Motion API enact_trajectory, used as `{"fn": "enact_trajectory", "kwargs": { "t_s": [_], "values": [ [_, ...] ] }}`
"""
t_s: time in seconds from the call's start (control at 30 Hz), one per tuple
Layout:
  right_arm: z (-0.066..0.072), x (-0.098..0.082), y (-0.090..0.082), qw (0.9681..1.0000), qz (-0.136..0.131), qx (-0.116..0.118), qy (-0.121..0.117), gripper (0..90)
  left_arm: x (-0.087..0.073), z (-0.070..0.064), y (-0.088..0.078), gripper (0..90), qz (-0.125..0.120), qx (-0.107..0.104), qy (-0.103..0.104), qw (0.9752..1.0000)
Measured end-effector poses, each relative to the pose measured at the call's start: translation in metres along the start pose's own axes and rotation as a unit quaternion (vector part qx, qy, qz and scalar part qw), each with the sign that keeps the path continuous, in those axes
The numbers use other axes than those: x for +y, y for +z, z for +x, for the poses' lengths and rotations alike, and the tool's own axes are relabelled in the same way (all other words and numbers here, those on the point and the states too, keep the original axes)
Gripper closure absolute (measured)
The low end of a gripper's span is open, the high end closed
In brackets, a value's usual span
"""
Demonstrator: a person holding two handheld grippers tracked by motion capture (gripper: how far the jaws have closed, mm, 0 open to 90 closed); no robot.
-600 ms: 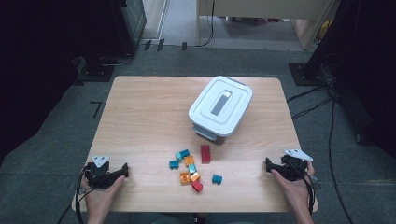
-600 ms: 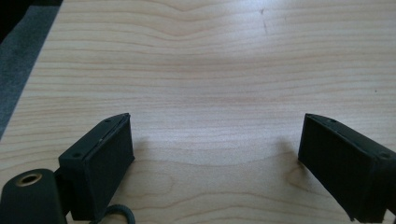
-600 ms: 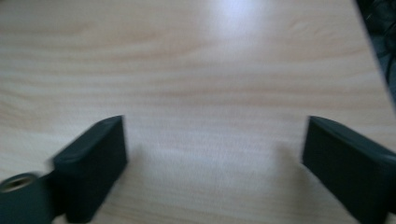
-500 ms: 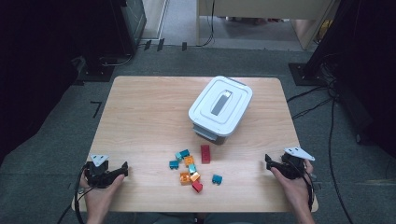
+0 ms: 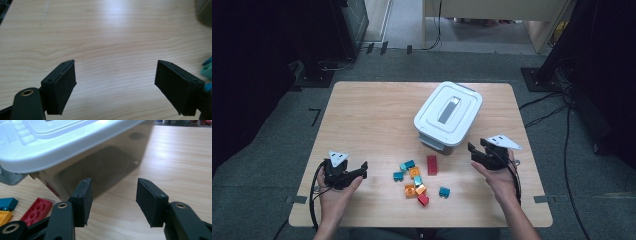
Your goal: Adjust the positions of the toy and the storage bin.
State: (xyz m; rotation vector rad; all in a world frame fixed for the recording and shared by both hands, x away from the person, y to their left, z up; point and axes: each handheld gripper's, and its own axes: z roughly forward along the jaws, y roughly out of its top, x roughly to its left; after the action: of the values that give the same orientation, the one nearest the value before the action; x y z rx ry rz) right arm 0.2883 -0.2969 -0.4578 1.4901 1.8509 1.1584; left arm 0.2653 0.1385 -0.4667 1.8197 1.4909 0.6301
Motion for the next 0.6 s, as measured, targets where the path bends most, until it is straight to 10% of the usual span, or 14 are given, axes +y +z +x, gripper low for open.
{"fn": "enact_trajectory", "kwargs": {
  "t_s": [0.6],
  "values": [
    [0.070, 0.008, 0.031, 0.9977, -0.009, 0.060, -0.030, 46.2, 0.017, -0.047, 0.004, 19.9, -0.006, -0.039, 0.047, 0.9981]
  ]
}}
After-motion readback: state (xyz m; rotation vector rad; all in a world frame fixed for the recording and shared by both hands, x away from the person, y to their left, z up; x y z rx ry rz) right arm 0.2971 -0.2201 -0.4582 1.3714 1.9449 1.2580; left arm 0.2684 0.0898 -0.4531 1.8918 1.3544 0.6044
